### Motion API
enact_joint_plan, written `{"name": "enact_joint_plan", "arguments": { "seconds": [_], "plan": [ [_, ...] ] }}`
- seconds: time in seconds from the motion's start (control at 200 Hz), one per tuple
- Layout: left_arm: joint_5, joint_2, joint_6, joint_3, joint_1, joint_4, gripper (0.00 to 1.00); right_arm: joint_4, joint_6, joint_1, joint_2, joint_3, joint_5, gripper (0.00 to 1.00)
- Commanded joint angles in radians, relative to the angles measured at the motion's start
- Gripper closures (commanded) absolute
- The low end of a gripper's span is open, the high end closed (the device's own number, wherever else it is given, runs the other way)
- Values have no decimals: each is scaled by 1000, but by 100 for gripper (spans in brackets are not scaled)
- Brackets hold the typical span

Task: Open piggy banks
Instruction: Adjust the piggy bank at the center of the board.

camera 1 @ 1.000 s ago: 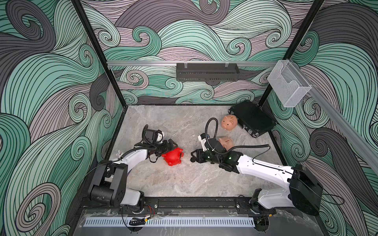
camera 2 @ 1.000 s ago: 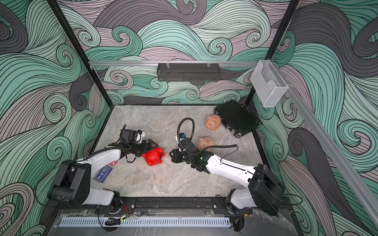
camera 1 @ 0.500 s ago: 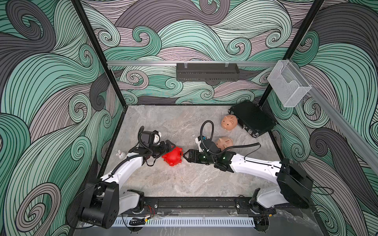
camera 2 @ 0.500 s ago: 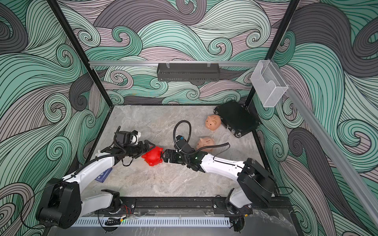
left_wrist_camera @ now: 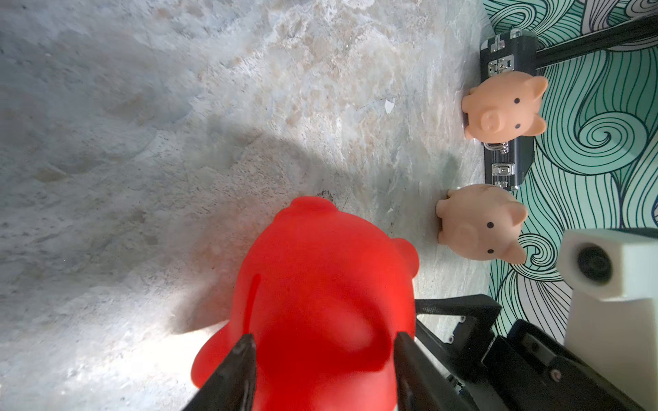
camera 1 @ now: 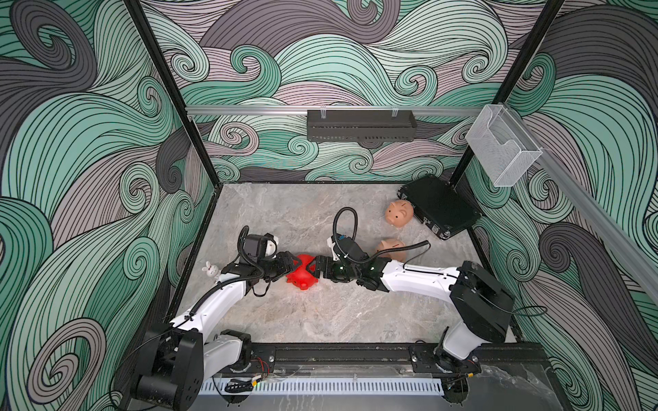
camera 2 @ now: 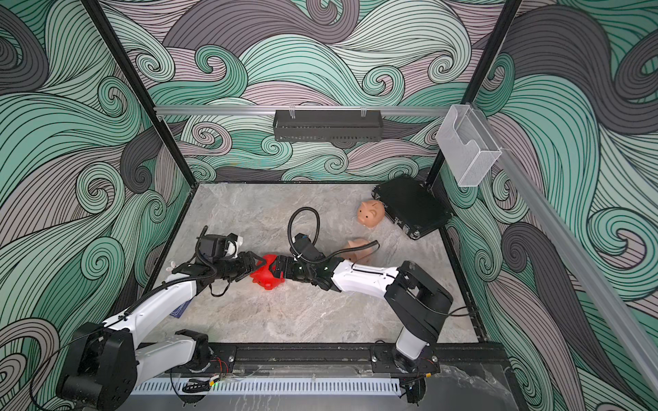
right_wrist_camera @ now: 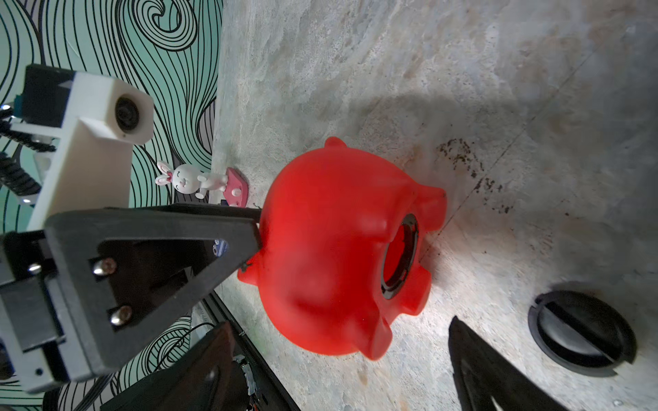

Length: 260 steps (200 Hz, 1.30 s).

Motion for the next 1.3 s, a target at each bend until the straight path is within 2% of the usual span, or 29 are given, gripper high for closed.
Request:
{"name": "enact_joint_plan", "arguments": {
  "seconds": [0.0,0.51,0.866,1.071,1.131,1.176,1.296],
  "plan": [
    [11,-22,-10,-8,-8,-10,42,5,6,6,34,39,-7,6],
    [28,5,-24,-17,-10,32,48,-9,-12,-10,139,90,-16,6],
    [18,7,-13,-4,-8,28,49,166,55,-56,199,7,-88,8],
    [-34,-5,-5,23,-6,-13,49,278,95,-78,241,-32,-141,9],
    [-44,-11,-11,23,-4,-18,45,314,111,-84,250,-48,-150,10],
    [-52,-16,-16,18,-3,-21,39,341,122,-88,255,-60,-159,10],
    [-74,-45,-37,-3,7,-25,18,385,140,-96,269,-80,-170,10]
  ]
}}
